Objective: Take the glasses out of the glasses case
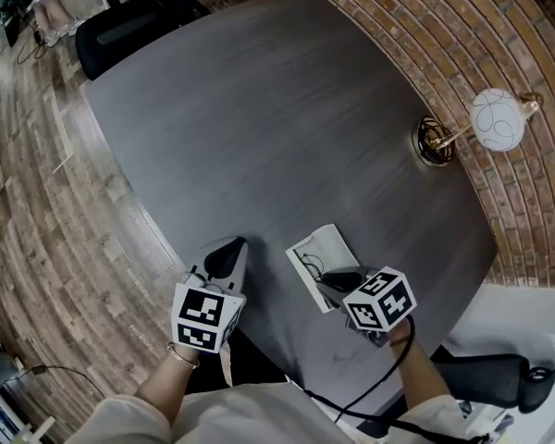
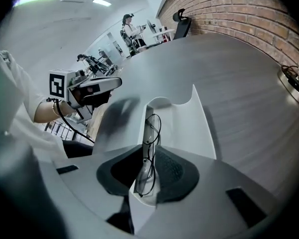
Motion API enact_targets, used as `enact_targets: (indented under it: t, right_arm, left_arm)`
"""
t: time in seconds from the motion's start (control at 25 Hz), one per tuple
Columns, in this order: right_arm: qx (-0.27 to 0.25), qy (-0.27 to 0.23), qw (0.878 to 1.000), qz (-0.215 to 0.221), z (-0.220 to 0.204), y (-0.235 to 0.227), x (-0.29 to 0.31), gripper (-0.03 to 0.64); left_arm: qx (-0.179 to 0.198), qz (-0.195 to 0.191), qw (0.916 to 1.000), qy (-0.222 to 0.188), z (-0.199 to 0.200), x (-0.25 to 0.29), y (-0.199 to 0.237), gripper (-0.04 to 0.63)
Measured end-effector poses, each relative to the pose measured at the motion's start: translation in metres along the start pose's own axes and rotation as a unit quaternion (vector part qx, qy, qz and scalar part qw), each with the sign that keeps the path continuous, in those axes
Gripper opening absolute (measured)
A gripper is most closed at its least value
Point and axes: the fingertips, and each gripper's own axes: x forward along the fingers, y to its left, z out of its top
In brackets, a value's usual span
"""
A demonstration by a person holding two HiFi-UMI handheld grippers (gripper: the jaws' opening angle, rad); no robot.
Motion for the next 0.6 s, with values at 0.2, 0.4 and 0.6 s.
enact_targets:
  t: [0.2, 0.4, 0.6]
  right_arm:
    - [0.0, 0.008, 1.0, 0.014, 0.0, -0.0001, 0.001, 0.078]
    - [-0.006, 0.012, 1.0, 0.009, -0.0004, -0.0006, 0.0023, 0.058]
    - [-0.012, -0.004, 1.0, -0.004, 0.0035, 0.0001, -0.0017, 0.049]
  left_arm:
    - [-0.001, -0.002, 1.0, 0.003, -0.0006, 0.0013, 0.0002, 0.025]
    - [0.001, -0.004, 1.0, 0.006, -0.0012, 0.001, 0.0, 0.025]
    - [-0.003, -0.002, 1.0, 0.007, -0.0011, -0.0009, 0.0014, 0.025]
